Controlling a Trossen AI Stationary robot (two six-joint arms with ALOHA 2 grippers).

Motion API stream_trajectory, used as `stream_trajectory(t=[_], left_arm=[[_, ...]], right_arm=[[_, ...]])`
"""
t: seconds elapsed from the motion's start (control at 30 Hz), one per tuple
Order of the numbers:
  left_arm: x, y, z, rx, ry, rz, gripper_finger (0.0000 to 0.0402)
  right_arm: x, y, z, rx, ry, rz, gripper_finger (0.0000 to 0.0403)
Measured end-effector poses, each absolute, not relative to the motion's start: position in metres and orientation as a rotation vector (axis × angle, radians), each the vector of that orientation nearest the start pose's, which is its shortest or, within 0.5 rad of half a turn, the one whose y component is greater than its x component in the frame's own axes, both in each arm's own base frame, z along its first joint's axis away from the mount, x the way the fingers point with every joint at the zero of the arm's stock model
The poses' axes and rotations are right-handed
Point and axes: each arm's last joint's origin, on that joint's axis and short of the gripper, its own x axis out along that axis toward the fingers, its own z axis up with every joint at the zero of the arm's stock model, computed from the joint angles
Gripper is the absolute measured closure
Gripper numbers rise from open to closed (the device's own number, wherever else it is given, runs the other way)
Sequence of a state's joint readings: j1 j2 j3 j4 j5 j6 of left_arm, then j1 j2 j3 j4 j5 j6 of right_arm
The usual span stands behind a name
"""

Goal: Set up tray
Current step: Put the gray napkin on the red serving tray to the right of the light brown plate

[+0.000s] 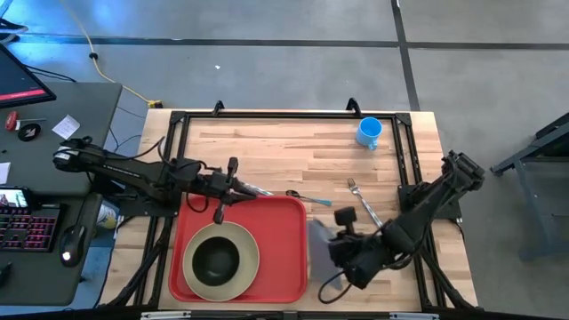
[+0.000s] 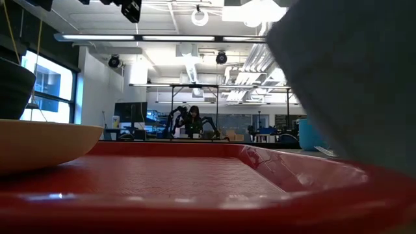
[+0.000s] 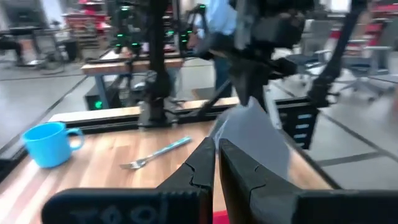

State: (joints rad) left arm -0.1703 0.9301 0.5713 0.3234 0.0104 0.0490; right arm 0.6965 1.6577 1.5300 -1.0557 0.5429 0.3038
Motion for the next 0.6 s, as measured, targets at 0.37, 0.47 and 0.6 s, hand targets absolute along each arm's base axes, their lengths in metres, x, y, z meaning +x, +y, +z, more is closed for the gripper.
stream_trajectory(t=[0.37, 0.47, 0.6], left_arm=[[0.188, -0.04, 0.295, 0.019, -0.031, -0.446, 0.0346], [0.187, -0.041, 0.296, 0.02, -0.033, -0.49, 0.0346], [0.186, -0.042, 0.295, 0.02, -0.033, -0.514, 0.0346]], right_arm=[[0.32, 0.185, 0.33, -0.488, 0.649, 0.191, 0.0402], [0.326, 0.186, 0.336, -0.497, 0.568, 0.212, 0.0402], [0.329, 0.189, 0.342, -0.494, 0.494, 0.225, 0.0402]])
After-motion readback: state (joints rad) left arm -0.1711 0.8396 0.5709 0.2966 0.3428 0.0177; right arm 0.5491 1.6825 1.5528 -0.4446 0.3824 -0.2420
